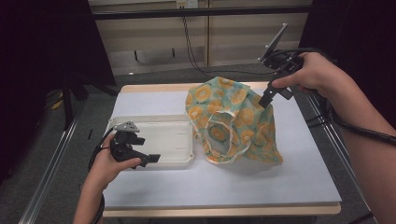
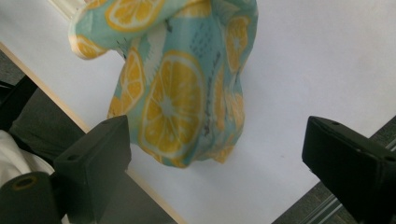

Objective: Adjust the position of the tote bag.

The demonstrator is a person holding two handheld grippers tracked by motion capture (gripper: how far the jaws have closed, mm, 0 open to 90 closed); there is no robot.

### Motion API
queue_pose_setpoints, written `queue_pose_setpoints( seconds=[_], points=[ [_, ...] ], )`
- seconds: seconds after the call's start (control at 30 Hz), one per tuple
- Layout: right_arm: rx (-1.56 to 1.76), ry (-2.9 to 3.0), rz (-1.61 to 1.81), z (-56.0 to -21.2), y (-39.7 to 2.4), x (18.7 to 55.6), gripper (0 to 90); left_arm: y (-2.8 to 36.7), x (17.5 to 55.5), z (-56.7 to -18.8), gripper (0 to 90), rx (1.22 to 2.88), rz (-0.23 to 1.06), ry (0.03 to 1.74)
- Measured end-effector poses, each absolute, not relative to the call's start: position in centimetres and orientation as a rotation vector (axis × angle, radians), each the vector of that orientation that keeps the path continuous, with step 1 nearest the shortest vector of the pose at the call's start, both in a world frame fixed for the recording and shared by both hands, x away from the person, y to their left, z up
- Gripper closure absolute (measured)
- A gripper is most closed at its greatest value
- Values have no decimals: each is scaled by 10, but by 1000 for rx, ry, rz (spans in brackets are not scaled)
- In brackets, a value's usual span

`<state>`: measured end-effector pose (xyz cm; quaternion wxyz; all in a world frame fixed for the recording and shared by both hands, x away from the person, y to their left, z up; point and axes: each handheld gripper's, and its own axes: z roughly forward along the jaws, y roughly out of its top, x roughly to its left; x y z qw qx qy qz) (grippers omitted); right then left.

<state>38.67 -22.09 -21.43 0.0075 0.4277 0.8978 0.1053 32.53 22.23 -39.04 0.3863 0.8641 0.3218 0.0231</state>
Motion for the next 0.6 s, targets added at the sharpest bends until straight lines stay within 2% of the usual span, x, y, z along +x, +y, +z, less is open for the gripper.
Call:
queue_pose_setpoints(
  seconds=[0.47, 0.6],
  points=[
    [1385, 2764, 327, -213, -202, 403, 97, 222, 326, -391, 40, 2206, 72, 833],
    [1366, 2778, 354, -218, -196, 409, 148, 222, 327, -393, 41, 2216, 71, 831]
  ],
)
